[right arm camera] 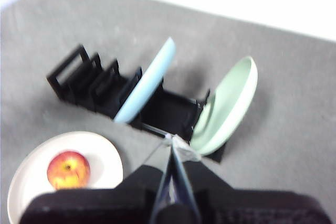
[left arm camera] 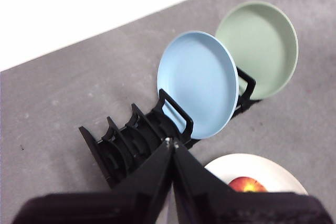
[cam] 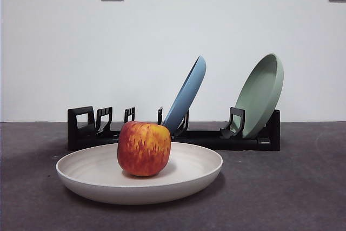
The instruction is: Take the yellow plate from the plate rack,put the plate on the table,take the apple from the table,put the apple in the plate
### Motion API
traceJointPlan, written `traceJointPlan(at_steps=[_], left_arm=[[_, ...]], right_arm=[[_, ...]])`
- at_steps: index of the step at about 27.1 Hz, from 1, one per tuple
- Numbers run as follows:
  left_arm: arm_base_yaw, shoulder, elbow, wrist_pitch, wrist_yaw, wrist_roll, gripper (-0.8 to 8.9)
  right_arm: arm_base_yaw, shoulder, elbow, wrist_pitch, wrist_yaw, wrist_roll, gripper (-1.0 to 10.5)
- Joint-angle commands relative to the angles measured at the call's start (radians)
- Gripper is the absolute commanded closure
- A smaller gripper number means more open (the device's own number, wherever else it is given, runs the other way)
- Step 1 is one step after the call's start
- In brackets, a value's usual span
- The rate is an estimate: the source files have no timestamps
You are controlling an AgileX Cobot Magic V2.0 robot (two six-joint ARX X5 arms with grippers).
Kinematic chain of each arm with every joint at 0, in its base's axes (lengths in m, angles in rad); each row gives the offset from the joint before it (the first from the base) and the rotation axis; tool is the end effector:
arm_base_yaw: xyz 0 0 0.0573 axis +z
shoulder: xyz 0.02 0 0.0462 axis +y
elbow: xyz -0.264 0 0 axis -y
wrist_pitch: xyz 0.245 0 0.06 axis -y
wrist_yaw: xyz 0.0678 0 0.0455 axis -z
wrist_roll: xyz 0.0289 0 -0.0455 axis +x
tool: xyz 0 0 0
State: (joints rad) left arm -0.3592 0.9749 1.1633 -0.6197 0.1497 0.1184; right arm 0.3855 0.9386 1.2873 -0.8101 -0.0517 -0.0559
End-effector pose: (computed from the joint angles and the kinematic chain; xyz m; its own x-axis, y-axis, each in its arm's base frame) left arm 0.1752 -0.0704 0.3865 0.7885 -0.4554 -0.4134 0.5173 0.8546 0.0454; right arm 0.1480 0.0617 0.4135 0.8092 0.3841 -0.4446 -0.4408 0.8972 -0.0271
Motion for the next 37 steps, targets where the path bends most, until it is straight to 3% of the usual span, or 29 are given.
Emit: traceJointPlan(at_steps=[1, 6, 15, 21, 37], left_arm=[[0.002, -0.08, -0.122, 0.086, -0.012, -0.055, 8.22], [0.001, -0.285, -0.422, 0.235, -0.108, -0.1, 8.23], [0.001, -0.565, -0.711, 0.318, -0.172, -0.185, 8.23], [0.001, -0.676, -0.75, 0.312, -0.183, -0.196, 8.23], [0.001, -0.676, -0.75, 0.187, -0.181, -0.201, 8.16]], right_arm=[[-0.001, -0.09, -0.144, 0.09, 0.0, 0.041, 9.6], [0.0, -0.282, -0.466, 0.286, 0.009, 0.122, 9.6], [0.002, -0.5, -0.783, 0.439, 0.01, 0.218, 9.6], [0.002, -0.568, -0.821, 0.436, 0.01, 0.221, 9.6], [0.002, -0.559, -0.821, 0.435, 0.006, 0.227, 9.5]])
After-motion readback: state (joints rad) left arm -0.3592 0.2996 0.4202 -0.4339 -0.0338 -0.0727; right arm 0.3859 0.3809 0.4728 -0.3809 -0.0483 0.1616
